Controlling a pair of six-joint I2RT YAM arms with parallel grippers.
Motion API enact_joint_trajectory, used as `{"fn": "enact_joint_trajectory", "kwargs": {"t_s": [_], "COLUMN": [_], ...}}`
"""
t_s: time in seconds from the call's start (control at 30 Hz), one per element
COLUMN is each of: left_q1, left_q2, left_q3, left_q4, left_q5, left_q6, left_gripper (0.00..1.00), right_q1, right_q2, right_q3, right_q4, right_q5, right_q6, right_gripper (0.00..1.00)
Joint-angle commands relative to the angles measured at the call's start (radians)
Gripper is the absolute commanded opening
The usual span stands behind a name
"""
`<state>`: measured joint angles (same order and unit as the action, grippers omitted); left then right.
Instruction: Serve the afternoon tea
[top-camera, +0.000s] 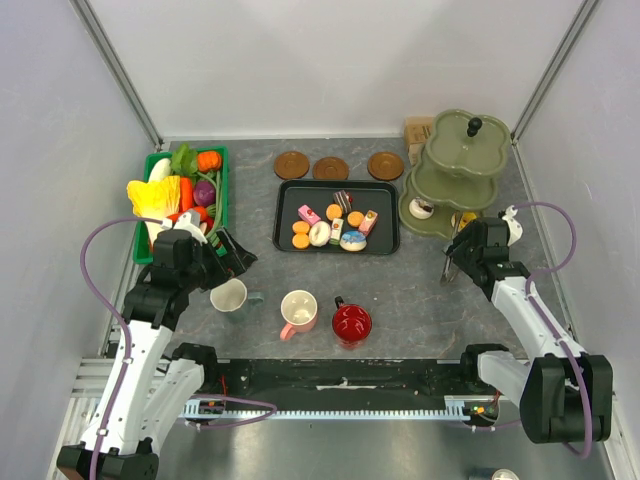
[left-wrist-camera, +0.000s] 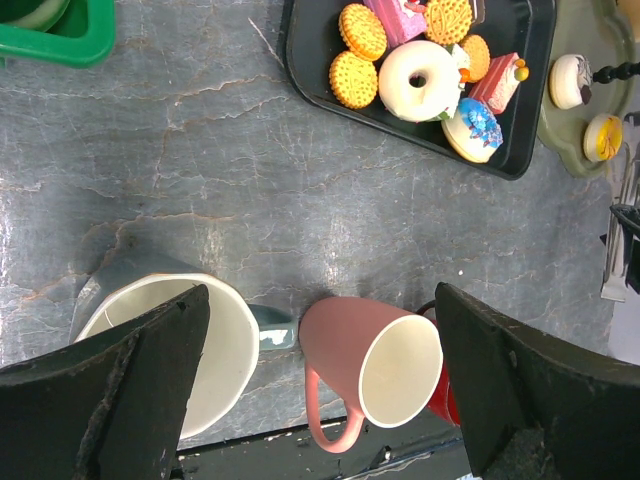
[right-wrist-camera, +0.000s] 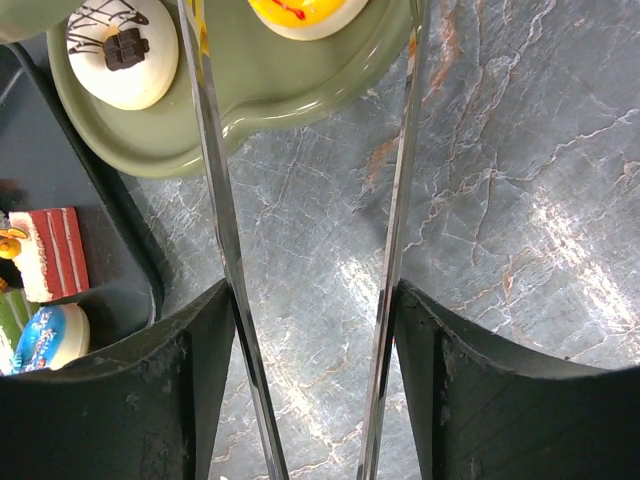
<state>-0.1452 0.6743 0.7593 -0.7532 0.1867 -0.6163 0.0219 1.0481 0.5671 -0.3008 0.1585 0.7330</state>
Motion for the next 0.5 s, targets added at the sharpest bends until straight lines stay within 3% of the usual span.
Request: {"fn": "enact_joint_trajectory", "kwargs": {"t_s": [0.0,0.47], "left_q1": [0.006,0.006], "left_q2": [-0.002,-0.001], "left_q3": [0.009,0.009], "left_q4": [0.026,0.026], "left_q5": [0.007,0.007], "left_q6": [-0.005,-0.003], "left_gripper": [0.99,0.99], "right_q1": [-0.005,-0.005], "right_q2": [-0.033,-0.138], "right_q3": [0.030,0.140], "right_q4": [-0.001,-0.280], "right_q5": [0.013,0.119], "right_q6": [-0.020,-0.055], "right_gripper": [0.69,0.69]}}
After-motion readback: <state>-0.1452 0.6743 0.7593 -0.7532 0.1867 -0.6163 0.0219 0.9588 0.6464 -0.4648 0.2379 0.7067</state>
